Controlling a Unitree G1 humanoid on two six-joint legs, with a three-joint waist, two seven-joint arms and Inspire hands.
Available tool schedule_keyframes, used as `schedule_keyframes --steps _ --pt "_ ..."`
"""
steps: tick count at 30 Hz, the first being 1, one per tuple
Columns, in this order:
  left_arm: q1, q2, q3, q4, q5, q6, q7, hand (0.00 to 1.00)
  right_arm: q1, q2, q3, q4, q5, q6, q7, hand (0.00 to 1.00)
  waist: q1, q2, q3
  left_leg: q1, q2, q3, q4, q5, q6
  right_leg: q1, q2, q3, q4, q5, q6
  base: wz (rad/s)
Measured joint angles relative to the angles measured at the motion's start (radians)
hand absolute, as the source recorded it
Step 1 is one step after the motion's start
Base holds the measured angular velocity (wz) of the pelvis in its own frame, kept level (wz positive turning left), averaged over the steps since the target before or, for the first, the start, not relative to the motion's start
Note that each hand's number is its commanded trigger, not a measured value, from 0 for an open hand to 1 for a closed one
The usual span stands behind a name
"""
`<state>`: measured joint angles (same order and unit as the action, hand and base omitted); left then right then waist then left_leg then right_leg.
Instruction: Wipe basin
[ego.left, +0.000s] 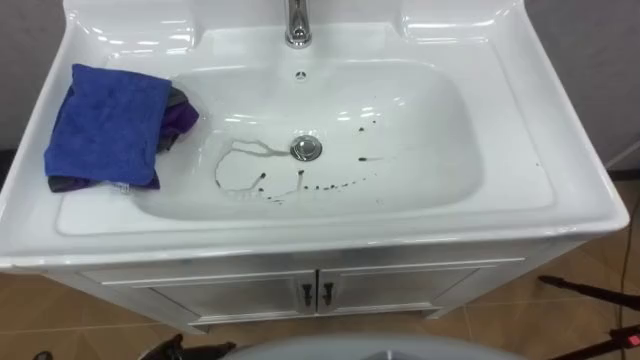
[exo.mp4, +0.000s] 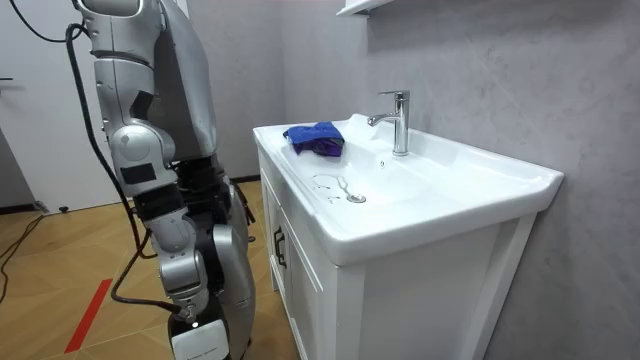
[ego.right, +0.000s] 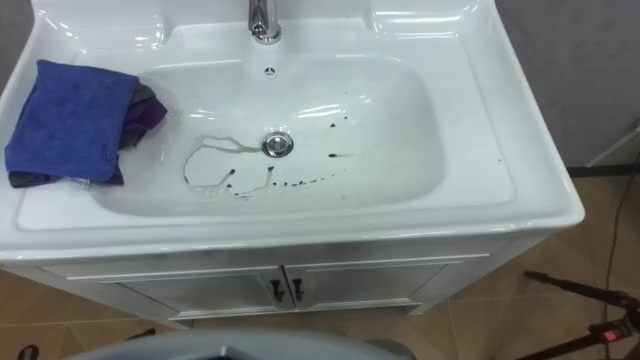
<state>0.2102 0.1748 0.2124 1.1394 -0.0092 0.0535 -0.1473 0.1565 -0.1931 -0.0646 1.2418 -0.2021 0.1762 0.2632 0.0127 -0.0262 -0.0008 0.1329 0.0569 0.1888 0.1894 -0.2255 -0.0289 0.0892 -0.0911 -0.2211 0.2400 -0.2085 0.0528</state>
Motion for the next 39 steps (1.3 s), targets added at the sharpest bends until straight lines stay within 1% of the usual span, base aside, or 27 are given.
schedule_keyframes --steps 1,4,6,8,9,11,15,19,23,26,28,30,32,36,37,39 --pt "0.003 0.000 0.000 0.002 0.001 0.007 0.006 0.00 0.000 0.000 0.000 0.000 0.000 0.000 0.000 0.00 0.001 0.000 0.0001 0.000 0.000 0.000 0.000 0.000 0.000 0.000 0.000 0.000 0.000 0.000 0.000 0.00" --pt "0.010 0.002 0.001 0.024 0.003 0.013 0.016 0.00 0.000 0.000 -0.006 0.000 -0.006 -0.001 0.001 0.00 -0.001 0.002 0.0004 -0.001 0.000 -0.006 0.000 0.000 0.000 0.002 0.000 -0.002 -0.001 0.000 0.000 0.00" --pt "0.027 0.002 0.000 0.027 0.004 0.017 0.022 0.00 -0.001 0.000 -0.007 0.000 -0.006 -0.003 0.000 0.00 -0.002 0.002 0.0005 -0.002 0.000 -0.006 0.002 0.000 0.000 0.002 0.000 -0.003 -0.001 0.000 0.000 0.00" --pt "0.043 0.002 -0.001 0.029 0.006 0.035 0.029 0.00 -0.003 0.000 -0.007 0.000 -0.006 -0.003 -0.002 0.00 -0.002 0.002 0.0011 -0.003 0.000 -0.009 0.003 0.000 -0.001 0.002 0.000 -0.005 -0.001 0.000 0.000 0.02" --pt "0.048 0.002 -0.001 0.029 0.008 0.036 0.030 0.00 -0.006 0.000 -0.007 0.001 -0.003 -0.003 -0.002 0.00 -0.002 0.002 0.0014 -0.005 0.000 -0.010 0.005 0.000 -0.001 0.002 0.000 -0.006 -0.001 0.000 0.000 0.05" --pt "0.049 0.002 -0.002 0.030 0.024 0.051 0.033 0.00 -0.015 0.000 -0.007 0.004 0.002 -0.003 -0.003 0.00 -0.005 0.003 0.0022 -0.012 -0.001 -0.016 0.010 0.000 0.000 -0.001 -0.002 -0.011 -0.001 0.000 -0.001 0.08" --pt "0.056 0.002 -0.002 0.040 0.024 0.052 0.038 0.00 -0.017 0.000 -0.006 0.007 0.002 -0.005 -0.012 0.00 -0.004 0.006 0.0034 -0.017 -0.002 -0.031 0.013 -0.001 -0.001 0.001 -0.005 -0.024 -0.002 -0.004 -0.002 0.10" --pt "0.059 -0.002 -0.002 0.043 0.024 0.063 0.053 0.00 -0.013 -0.003 -0.007 0.008 0.003 -0.011 -0.024 0.00 -0.004 0.011 0.0045 -0.018 -0.002 -0.037 0.011 0.000 -0.001 0.001 -0.003 -0.028 -0.002 -0.005 -0.004 0.02" --pt "0.060 -0.002 0.000 0.041 0.024 0.064 0.073 0.00 -0.006 -0.006 -0.007 0.003 0.035 -0.012 -0.033 0.00 -0.005 0.017 0.0047 -0.023 -0.005 -0.055 0.012 0.000 -0.001 0.010 -0.005 -0.041 -0.002 -0.007 -0.002 0.11" --pt "0.061 -0.002 0.000 0.041 0.023 0.070 0.082 0.00 0.000 -0.007 -0.007 0.003 0.040 -0.012 -0.035 0.00 -0.005 0.017 0.0044 -0.025 -0.010 -0.071 0.012 0.000 -0.001 0.016 -0.010 -0.057 -0.003 -0.012 0.001 0.16" --pt "0.063 -0.002 0.002 0.042 0.021 0.071 0.091 0.00 0.000 -0.007 -0.007 0.000 0.038 -0.012 -0.034 0.00 -0.002 0.017 0.0043 -0.027 -0.012 -0.077 0.013 0.000 -0.001 0.016 -0.011 -0.059 -0.003 -0.014 0.002 0.08" --pt "0.066 -0.002 0.016 0.042 0.019 0.071 0.098 0.00 0.002 -0.007 -0.006 -0.002 0.038 -0.011 -0.034 0.00 0.010 0.018 0.0039 -0.024 -0.013 -0.080 0.016 0.000 -0.001 0.016 -0.012 -0.058 -0.003 -0.014 0.002 0.00" --pt "0.067 -0.004 0.044 0.042 0.014 0.071 0.114 0.00 0.004 -0.008 -0.006 -0.001 0.037 -0.011 -0.034 0.00 0.021 0.018 0.0037 -0.023 -0.015 -0.086 0.017 0.000 -0.001 0.018 -0.014 -0.060 -0.001 -0.015 0.003 0.03" --pt "0.071 -0.004 0.064 0.039 0.011 0.069 0.170 0.00 0.006 -0.009 -0.005 0.000 0.035 -0.011 -0.035 0.00 0.023 0.017 0.0040 -0.017 -0.019 -0.100 0.017 0.000 -0.001 0.035 -0.018 -0.076 0.003 -0.027 0.004 0.14" --pt "0.071 -0.004 0.064 0.034 0.002 0.066 0.187 0.00 0.005 -0.010 -0.005 0.004 0.036 -0.012 -0.036 0.00 0.023 0.017 0.0043 -0.019 -0.020 -0.109 0.017 0.000 -0.001 0.035 -0.018 -0.080 0.003 -0.033 0.003 0.17" --pt "0.079 -0.004 0.084 0.032 -0.001 0.057 0.204 0.00 0.004 -0.014 -0.005 0.009 0.036 -0.012 -0.035 0.00 0.029 0.019 0.0036 -0.017 -0.020 -0.114 0.017 0.000 -0.002 0.035 -0.018 -0.080 0.013 -0.040 -0.001 0.12"
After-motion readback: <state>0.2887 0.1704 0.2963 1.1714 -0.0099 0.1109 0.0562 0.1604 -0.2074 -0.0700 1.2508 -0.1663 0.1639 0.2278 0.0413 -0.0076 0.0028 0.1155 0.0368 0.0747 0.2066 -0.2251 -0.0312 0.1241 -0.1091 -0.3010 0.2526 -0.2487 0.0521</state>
